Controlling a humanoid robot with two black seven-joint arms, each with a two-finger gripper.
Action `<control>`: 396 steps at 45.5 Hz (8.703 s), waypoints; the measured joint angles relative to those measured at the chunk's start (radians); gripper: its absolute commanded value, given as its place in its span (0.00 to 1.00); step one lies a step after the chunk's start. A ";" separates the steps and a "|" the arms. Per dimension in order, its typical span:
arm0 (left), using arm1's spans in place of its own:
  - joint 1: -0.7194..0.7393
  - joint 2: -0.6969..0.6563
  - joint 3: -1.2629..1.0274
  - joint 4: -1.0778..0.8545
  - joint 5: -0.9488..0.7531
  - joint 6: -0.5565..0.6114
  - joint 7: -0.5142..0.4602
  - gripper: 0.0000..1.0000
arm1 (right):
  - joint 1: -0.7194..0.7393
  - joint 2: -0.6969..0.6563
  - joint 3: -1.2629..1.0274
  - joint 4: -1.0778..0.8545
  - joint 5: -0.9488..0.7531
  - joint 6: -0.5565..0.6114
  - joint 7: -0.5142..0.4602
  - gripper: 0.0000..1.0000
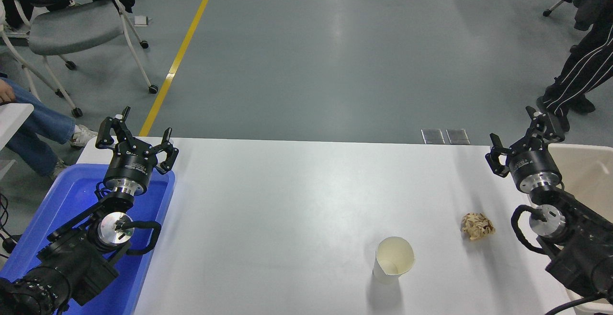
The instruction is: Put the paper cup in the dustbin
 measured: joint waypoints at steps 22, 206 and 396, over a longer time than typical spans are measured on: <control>0.000 0.000 0.000 0.000 0.000 0.000 0.000 1.00 | 0.000 0.001 0.000 0.001 0.000 0.000 0.000 1.00; 0.000 0.000 0.000 0.000 0.000 0.000 0.000 1.00 | 0.626 -0.135 -1.371 0.842 -1.289 -0.232 -0.121 0.00; 0.000 0.000 0.000 0.000 0.000 0.000 0.000 1.00 | 0.017 -0.238 -1.035 -0.487 -0.372 0.035 -0.365 0.00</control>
